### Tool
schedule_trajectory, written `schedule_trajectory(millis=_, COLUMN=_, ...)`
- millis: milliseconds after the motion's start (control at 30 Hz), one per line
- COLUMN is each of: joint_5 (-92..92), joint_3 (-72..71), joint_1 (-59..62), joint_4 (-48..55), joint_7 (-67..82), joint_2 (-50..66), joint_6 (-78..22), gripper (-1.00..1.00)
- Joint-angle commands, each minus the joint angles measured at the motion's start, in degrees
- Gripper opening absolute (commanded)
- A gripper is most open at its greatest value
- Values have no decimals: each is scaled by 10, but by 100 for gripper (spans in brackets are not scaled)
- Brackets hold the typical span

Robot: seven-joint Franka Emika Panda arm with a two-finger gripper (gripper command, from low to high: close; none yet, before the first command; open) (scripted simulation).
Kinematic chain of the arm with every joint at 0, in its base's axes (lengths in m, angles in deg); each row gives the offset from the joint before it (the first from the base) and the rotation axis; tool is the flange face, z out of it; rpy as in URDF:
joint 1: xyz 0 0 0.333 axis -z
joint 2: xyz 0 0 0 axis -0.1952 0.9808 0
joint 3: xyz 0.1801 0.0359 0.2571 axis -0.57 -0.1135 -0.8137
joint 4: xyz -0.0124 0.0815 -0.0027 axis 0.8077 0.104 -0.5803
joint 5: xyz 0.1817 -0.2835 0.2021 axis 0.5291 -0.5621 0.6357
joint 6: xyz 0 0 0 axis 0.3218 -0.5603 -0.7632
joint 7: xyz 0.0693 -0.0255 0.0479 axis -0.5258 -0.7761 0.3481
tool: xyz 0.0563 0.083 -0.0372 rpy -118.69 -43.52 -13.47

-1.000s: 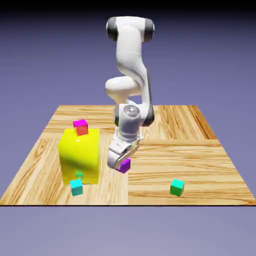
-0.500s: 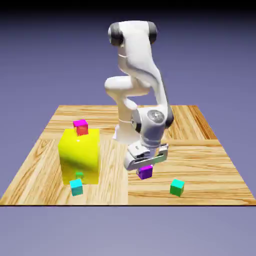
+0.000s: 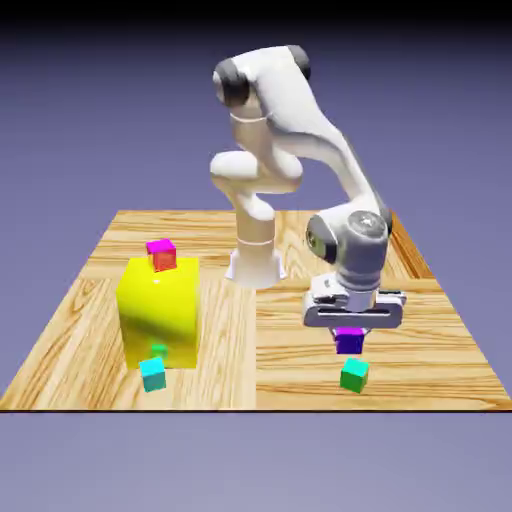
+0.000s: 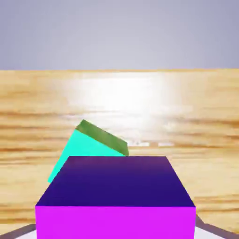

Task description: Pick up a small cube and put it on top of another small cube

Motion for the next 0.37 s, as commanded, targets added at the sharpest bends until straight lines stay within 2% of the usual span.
schedule_trajectory(millis=0, joint_5=-2, joint_3=0, joint_1=0, joint_4=0, joint_7=-1, joint_2=0, joint_6=0, gripper=-100)
schedule_trajectory(millis=133, joint_5=-63, joint_3=51, joint_1=-42, joint_4=-12, joint_7=-41, joint_2=80, joint_6=83, gripper=-100)
schedule_trajectory(millis=167, joint_5=-63, joint_3=51, joint_1=-42, joint_4=-12, joint_7=-41, joint_2=80, joint_6=83, gripper=100)
schedule_trajectory(millis=333, joint_5=-2, joint_3=0, joint_1=0, joint_4=0, joint_7=-1, joint_2=0, joint_6=0, gripper=100)
